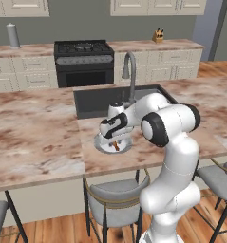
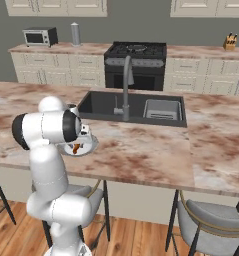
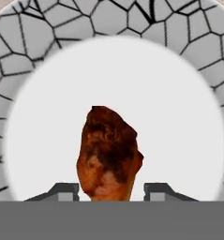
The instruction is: Take the chicken drumsticks from the pan and place one on each plate on the dining counter.
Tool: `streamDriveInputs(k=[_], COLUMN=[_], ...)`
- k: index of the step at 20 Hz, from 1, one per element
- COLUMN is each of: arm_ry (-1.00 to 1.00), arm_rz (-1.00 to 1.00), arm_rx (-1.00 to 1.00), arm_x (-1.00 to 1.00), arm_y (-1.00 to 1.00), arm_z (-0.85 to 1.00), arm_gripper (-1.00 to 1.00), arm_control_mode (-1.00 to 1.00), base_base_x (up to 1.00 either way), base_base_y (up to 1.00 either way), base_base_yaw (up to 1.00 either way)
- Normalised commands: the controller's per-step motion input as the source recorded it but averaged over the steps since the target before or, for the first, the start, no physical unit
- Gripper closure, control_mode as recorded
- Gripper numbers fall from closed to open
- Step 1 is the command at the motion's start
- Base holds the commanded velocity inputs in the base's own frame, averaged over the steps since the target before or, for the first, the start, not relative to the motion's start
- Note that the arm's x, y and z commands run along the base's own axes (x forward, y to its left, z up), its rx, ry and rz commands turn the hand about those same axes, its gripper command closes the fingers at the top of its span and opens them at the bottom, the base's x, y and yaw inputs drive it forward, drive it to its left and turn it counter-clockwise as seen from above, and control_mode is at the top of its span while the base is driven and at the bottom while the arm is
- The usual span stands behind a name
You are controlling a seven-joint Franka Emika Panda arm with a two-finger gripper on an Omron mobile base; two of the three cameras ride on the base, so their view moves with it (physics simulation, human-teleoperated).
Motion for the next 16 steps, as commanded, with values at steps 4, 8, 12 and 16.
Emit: streamDriveInputs(k=[4, 8, 12, 16], arm_ry=[0.0, 0.0, 0.0, 0.0], arm_rz=[0.0, 0.0, 0.0, 0.0], arm_rx=[0.0, 0.0, 0.0, 0.0], arm_x=[0.05, 0.11, 0.03, -0.48], arm_y=[0.0, 0.0, 0.0, 0.0], arm_z=[0.07, 0.17, 0.49, 0.5], arm_gripper=[-1.0, -1.0, -1.0, -1.0], arm_control_mode=[-1.0, -1.0, -1.0, -1.0], base_base_x=[0.0, 0.0, 0.0, 0.0], base_base_y=[0.0, 0.0, 0.0, 0.0], base_base_yaw=[0.0, 0.0, 0.0, 0.0])
